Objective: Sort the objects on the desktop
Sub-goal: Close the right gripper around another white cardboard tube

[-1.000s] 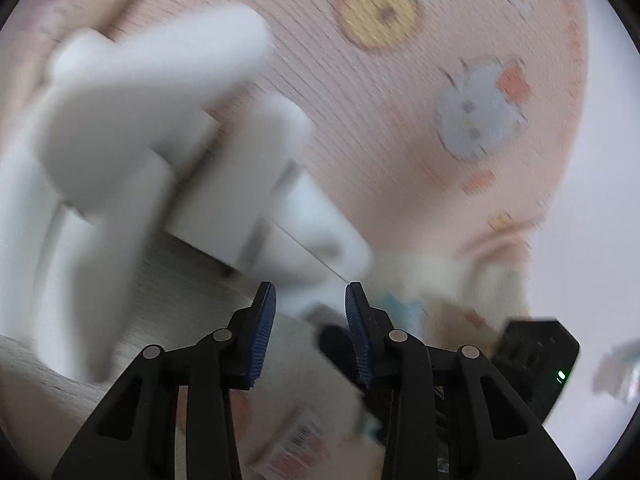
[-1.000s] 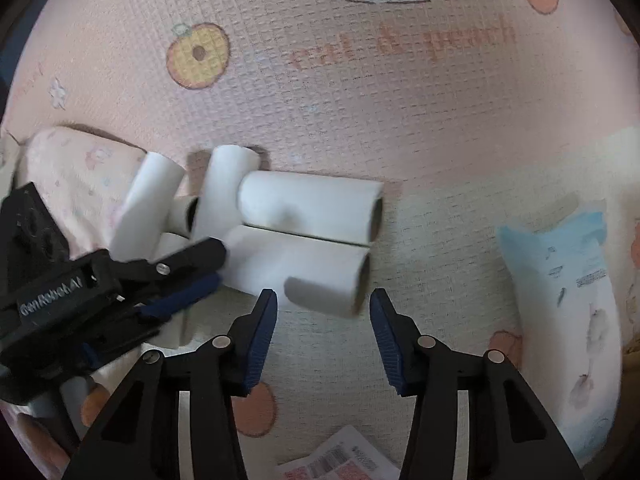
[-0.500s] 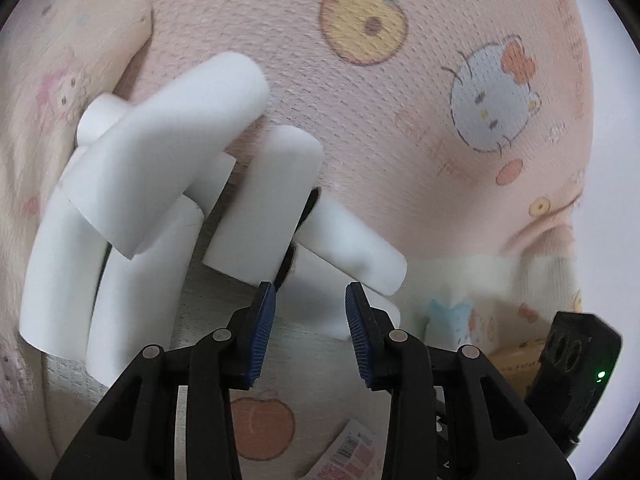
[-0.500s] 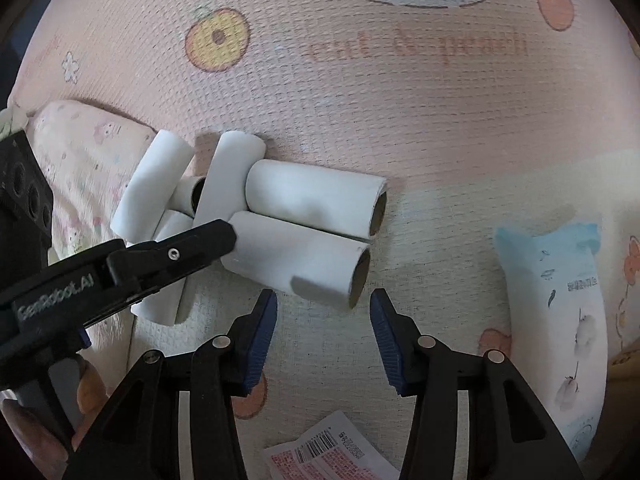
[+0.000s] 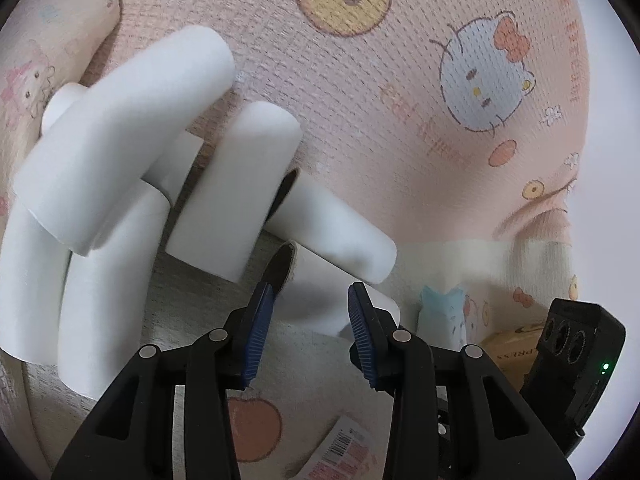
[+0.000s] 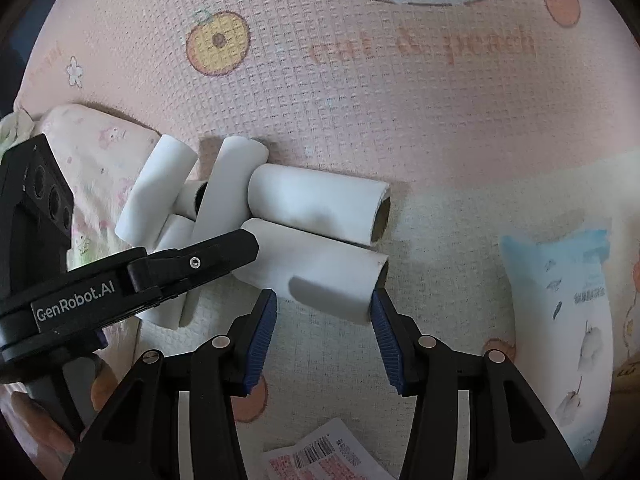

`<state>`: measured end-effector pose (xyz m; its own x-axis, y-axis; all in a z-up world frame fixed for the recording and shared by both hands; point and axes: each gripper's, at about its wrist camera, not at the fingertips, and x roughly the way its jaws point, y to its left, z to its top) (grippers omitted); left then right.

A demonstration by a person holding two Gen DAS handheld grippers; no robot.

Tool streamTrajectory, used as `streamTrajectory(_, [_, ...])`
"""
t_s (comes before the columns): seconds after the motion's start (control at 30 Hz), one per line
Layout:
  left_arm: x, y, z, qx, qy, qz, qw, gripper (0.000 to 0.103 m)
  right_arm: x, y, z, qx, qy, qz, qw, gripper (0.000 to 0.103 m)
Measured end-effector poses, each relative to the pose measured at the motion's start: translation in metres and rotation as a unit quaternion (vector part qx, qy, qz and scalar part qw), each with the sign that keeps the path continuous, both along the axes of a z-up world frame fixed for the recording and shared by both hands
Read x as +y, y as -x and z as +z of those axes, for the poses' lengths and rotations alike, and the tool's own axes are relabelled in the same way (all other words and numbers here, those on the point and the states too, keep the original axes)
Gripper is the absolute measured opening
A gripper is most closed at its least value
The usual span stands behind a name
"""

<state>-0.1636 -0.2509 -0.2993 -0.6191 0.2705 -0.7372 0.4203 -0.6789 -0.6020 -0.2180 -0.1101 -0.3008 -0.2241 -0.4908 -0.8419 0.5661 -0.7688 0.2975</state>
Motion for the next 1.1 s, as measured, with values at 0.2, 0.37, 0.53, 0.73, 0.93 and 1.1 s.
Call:
streamTrajectory(0.2, [0.017,0.001,0.008,0.020,-0.011,-0.049,0.9985,0.042,0.017,-0.009,0.008,0.000,-0.009,0.004,1.000,0.047])
streamTrajectory(0.37, [0.049,0.005,0.014,0.013,0.014,-0.113,0.9934,0.042,0.026,-0.029,0.018,0.008,-0.030,0.020,0.999,0.046])
streamTrajectory(0.53, [0.059,0.000,0.021,-0.013,0.078,-0.107,0.9912,0.043,0.022,-0.048,0.020,0.019,-0.046,0.044,0.998,0.045])
streamTrajectory(0.73, [0.032,-0.015,0.012,-0.012,0.007,-0.052,0.9985,0.044,0.023,-0.047,0.027,0.052,-0.070,0.062,0.994,0.045])
streamTrajectory(0.93, [0.009,-0.014,-0.013,-0.023,-0.081,-0.009,0.9964,0.044,0.013,-0.027,0.027,0.067,-0.067,0.066,0.993,0.046])
streamTrajectory(1.1, [-0.001,-0.007,-0.029,-0.028,-0.112,0.022,0.9931,0.044,0.003,-0.001,0.019,0.044,-0.038,0.074,0.996,0.046])
